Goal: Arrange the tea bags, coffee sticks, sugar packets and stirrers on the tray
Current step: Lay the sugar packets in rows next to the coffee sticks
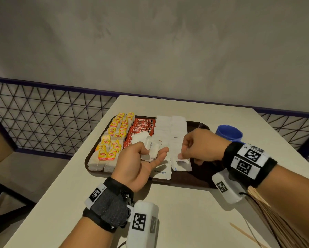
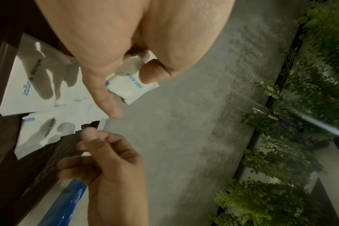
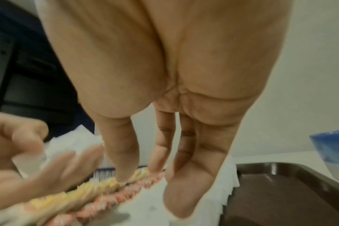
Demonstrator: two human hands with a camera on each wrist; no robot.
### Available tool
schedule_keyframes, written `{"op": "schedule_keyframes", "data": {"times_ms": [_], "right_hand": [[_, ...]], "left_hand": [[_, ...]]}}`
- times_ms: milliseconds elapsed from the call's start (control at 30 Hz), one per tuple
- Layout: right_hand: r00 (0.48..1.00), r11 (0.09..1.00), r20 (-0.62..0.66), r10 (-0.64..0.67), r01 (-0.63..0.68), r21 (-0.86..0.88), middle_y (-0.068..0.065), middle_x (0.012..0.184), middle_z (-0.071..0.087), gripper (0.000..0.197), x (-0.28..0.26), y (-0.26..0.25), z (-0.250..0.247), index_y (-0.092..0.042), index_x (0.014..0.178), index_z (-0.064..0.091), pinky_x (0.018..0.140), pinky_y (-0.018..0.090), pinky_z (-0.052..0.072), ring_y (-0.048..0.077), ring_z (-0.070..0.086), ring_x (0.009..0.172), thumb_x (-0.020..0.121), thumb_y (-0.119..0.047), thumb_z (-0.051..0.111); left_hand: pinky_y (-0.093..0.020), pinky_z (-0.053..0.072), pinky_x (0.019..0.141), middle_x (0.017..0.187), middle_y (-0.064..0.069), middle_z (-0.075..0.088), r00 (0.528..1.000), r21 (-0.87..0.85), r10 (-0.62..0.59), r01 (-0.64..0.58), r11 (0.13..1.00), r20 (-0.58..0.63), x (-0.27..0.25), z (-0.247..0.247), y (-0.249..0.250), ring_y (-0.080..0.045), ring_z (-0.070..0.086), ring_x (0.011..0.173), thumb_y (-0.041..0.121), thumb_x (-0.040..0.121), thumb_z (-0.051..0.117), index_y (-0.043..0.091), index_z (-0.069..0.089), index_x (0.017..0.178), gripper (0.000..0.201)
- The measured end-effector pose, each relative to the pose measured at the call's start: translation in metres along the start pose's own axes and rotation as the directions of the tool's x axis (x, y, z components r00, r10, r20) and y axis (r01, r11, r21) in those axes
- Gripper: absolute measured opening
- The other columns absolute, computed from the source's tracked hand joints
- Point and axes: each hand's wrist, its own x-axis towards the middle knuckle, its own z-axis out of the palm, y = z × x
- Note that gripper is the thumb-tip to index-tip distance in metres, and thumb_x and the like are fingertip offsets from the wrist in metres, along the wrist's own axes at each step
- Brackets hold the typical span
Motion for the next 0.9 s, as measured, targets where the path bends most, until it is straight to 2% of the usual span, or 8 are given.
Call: {"op": "schedule_keyframes", "data": {"times_ms": [133,300,400,500,633,733,833,900], "right_hand": [[0.980,0.947,-0.173,-0.100,0.147,0.286,0.000,0.081,0.074,0.019,-0.021,-0.014,-0.003,-0.024,0.097,0.072,0.070,0.033,0.065,0.017,0.074,0.070,0.088,-0.038,0.081],[0.948,0.834,-0.287,-0.141,0.270,0.481,-0.001,0.089,0.076,0.019,-0.039,-0.017,0.015,-0.025,0.106,0.071,0.061,0.016,0.055,0.014,0.076,0.072,0.090,-0.029,0.080],[0.948,0.797,-0.288,-0.137,0.278,0.536,-0.002,0.088,0.078,0.011,-0.045,-0.008,0.021,-0.022,0.101,0.076,0.065,0.022,0.060,0.017,0.075,0.078,0.090,-0.021,0.078],[0.956,0.714,-0.276,-0.102,0.264,0.649,0.006,0.088,0.079,0.012,-0.048,-0.002,0.022,-0.014,0.101,0.077,0.067,0.027,0.063,0.027,0.075,0.080,0.090,-0.011,0.078],[0.940,0.624,-0.330,-0.083,0.307,0.718,0.012,0.091,0.076,0.009,-0.047,0.000,0.026,-0.006,0.097,0.073,0.068,0.033,0.065,0.030,0.076,0.083,0.090,-0.001,0.074],[0.927,0.675,-0.357,-0.114,0.336,0.657,0.002,0.091,0.077,0.010,-0.048,0.003,0.027,-0.011,0.096,0.077,0.071,0.031,0.065,0.026,0.076,0.079,0.093,-0.003,0.072],[0.947,0.742,-0.289,-0.142,0.295,0.602,0.001,0.091,0.080,0.020,-0.053,0.005,0.025,-0.025,0.104,0.078,0.077,0.028,0.064,0.022,0.077,0.078,0.089,-0.012,0.078],[0.954,0.748,-0.271,-0.125,0.270,0.606,0.001,0.089,0.080,0.024,-0.054,0.009,0.022,-0.026,0.105,0.078,0.080,0.025,0.063,0.020,0.078,0.078,0.086,-0.011,0.080]], "left_hand": [[-0.059,0.054,0.099,0.128,-0.037,0.062,0.989,0.086,-0.046,0.034,0.996,0.140,-0.001,-0.002,-0.002,-0.052,0.067,0.111,-0.018,0.093,0.030,-0.014,0.052,0.128,0.042],[-0.054,0.058,0.093,0.129,-0.019,0.069,0.962,0.270,-0.077,0.004,0.963,0.260,-0.006,-0.001,-0.005,-0.041,0.069,0.114,-0.011,0.101,0.045,0.009,0.054,0.140,0.045],[-0.044,0.063,0.081,0.124,-0.016,0.072,0.973,0.365,-0.039,-0.049,0.930,0.229,-0.005,-0.001,-0.007,-0.040,0.072,0.108,0.000,0.100,0.056,0.012,0.056,0.140,0.041],[-0.035,0.063,0.070,0.119,-0.014,0.075,0.982,0.376,0.010,-0.082,0.923,0.189,-0.005,0.000,-0.007,-0.038,0.074,0.103,0.010,0.099,0.062,0.012,0.060,0.135,0.036],[-0.027,0.061,0.066,0.118,-0.012,0.075,0.985,0.364,0.054,-0.110,0.925,0.161,0.002,-0.005,-0.010,-0.028,0.074,0.097,0.004,0.094,0.067,0.011,0.061,0.133,0.040],[-0.023,0.056,0.062,0.113,-0.013,0.076,0.985,0.395,0.108,-0.154,0.905,0.136,0.008,-0.010,-0.013,-0.018,0.069,0.079,-0.006,0.087,0.070,0.005,0.062,0.132,0.047],[-0.022,0.053,0.060,0.111,-0.011,0.077,0.981,0.425,0.144,-0.187,0.886,0.131,0.010,-0.010,-0.014,-0.015,0.068,0.077,-0.005,0.085,0.072,0.007,0.065,0.126,0.043],[-0.022,0.052,0.059,0.099,-0.008,0.077,0.979,0.439,0.168,-0.200,0.876,0.111,0.010,-0.010,-0.014,-0.017,0.065,0.075,-0.003,0.086,0.073,0.006,0.068,0.116,0.031]]}}
